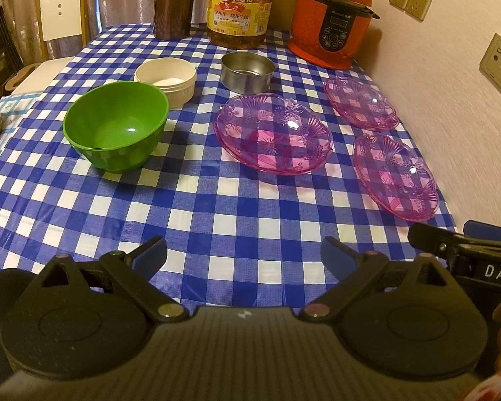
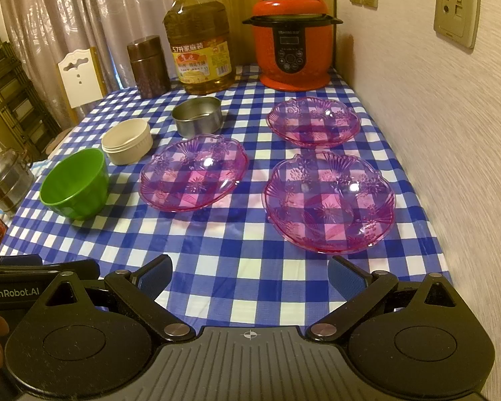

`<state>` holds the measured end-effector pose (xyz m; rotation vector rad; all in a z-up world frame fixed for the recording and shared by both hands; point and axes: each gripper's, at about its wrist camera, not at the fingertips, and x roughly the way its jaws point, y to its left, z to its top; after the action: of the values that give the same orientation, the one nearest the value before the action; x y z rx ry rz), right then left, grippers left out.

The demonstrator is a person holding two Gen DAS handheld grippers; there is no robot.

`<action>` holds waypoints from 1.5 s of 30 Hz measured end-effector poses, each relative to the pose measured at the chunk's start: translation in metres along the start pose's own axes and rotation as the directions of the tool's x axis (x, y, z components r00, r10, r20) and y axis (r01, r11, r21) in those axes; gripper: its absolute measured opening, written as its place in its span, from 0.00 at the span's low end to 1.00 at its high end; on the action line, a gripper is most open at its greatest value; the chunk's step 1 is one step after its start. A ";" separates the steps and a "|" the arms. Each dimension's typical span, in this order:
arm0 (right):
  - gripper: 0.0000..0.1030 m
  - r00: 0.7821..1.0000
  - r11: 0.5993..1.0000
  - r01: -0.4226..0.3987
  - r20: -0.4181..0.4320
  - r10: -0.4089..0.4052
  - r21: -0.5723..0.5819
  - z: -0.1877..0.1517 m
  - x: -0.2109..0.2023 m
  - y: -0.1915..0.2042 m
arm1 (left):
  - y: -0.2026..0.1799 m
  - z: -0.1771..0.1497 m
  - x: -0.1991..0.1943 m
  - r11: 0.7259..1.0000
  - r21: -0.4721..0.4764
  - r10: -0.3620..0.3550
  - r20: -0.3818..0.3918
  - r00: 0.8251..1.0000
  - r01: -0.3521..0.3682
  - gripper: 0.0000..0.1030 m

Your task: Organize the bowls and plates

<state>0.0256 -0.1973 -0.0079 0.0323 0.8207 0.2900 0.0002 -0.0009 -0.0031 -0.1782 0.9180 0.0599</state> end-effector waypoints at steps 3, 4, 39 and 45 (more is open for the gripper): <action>0.96 1.000 1.000 -0.001 0.000 0.001 0.000 0.000 0.000 -0.001 | 0.000 0.000 0.000 1.000 0.000 0.000 -0.001 1.000 0.000 0.95; 0.97 1.000 1.000 -0.001 0.000 0.001 0.000 -0.001 0.000 -0.002 | 0.000 0.000 0.000 1.000 0.000 0.001 -0.001 1.000 -0.001 0.95; 0.96 0.999 0.989 -0.020 0.038 0.015 0.145 0.019 0.036 -0.033 | 0.018 0.039 0.047 0.981 -0.180 -0.070 0.016 0.997 0.071 0.92; 0.83 0.999 0.986 -0.031 0.027 0.027 0.165 0.029 0.056 -0.036 | 0.023 0.049 0.063 0.969 -0.239 -0.052 0.061 0.997 0.065 0.92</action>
<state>0.0915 -0.2150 -0.0333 0.2035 0.8182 0.2479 0.0742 0.0289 -0.0271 -0.4274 0.8492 0.1210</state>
